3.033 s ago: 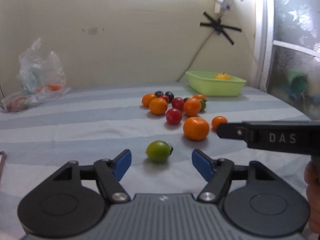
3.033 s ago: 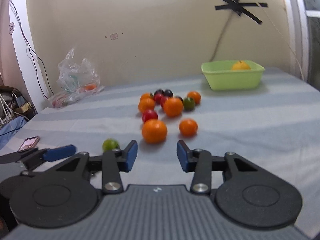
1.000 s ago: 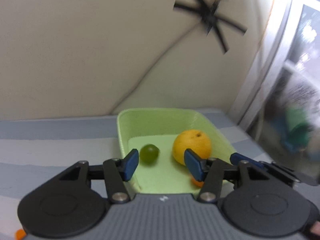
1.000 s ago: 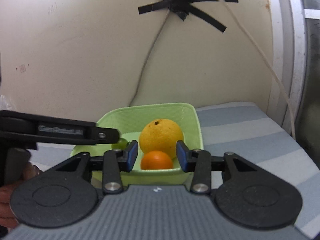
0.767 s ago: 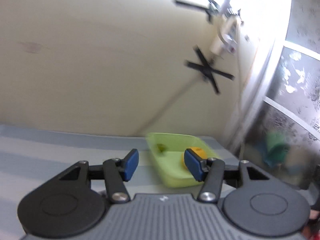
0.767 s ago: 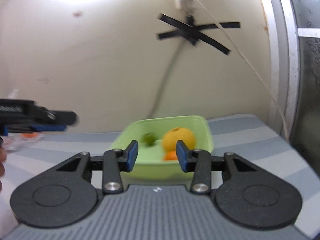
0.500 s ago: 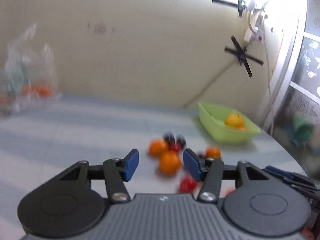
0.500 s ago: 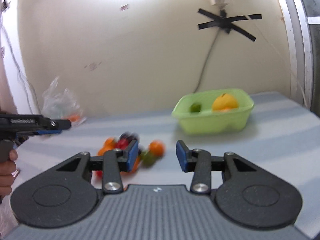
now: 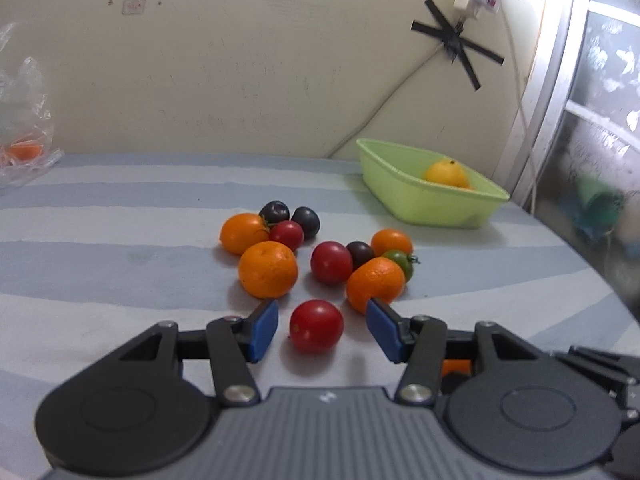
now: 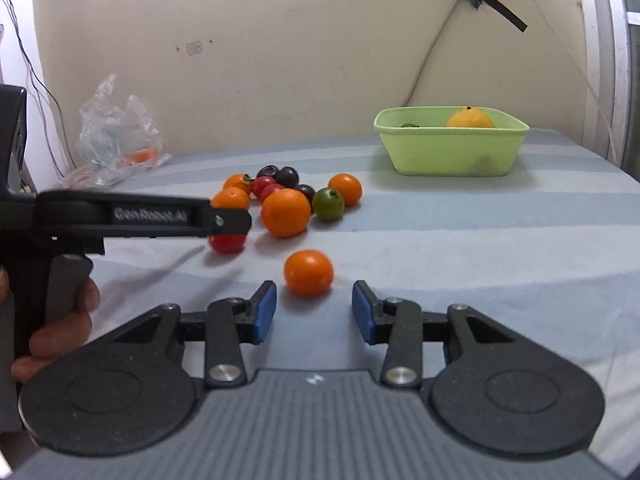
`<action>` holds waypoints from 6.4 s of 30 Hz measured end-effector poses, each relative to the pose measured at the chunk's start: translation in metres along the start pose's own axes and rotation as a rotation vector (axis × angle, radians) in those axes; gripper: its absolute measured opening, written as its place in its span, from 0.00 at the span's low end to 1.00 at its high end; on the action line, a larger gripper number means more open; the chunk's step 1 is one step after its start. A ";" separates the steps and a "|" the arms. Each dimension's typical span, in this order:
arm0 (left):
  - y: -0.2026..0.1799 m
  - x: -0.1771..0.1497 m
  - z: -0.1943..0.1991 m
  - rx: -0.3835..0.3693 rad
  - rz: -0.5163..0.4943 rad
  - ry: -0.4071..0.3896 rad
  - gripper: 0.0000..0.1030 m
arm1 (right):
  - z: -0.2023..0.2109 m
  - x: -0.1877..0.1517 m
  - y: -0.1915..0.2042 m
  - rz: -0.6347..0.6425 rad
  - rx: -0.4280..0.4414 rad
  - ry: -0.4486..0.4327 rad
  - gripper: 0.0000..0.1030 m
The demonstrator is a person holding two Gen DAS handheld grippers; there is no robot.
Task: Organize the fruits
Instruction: 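Grasp a red tomato with the left tool while the right tool grasps a tangerine, then carry the tomato and tangerine into the basket and release both, then grasp an orange with the left tool while the right tool grasps another orange, then carry both oranges into the basket and release them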
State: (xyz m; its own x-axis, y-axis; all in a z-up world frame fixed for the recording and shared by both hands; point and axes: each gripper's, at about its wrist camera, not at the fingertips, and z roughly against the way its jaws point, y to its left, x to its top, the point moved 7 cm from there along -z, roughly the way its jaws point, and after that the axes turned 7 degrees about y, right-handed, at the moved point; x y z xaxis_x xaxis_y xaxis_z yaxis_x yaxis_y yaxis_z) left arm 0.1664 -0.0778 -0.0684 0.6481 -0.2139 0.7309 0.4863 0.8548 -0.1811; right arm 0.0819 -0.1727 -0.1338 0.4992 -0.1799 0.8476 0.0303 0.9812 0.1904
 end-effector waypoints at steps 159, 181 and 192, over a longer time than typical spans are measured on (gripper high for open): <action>-0.029 -0.076 0.086 -0.070 -0.034 -0.037 0.47 | 0.058 -0.051 0.035 0.177 0.028 0.000 0.47; -0.040 -0.059 0.074 -0.098 -0.054 -0.039 0.35 | 0.054 -0.052 0.030 0.170 0.011 -0.001 0.37; -0.080 0.069 0.022 -0.210 -0.122 -0.076 0.36 | 0.033 0.051 -0.048 0.006 -0.010 -0.140 0.37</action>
State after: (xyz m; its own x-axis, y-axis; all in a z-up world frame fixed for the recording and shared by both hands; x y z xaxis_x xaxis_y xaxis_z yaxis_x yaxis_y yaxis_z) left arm 0.1590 -0.1508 0.0113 0.5354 -0.2666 0.8014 0.6744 0.7062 -0.2156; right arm 0.0770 -0.2316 -0.0837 0.3740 -0.1816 0.9095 0.0372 0.9828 0.1810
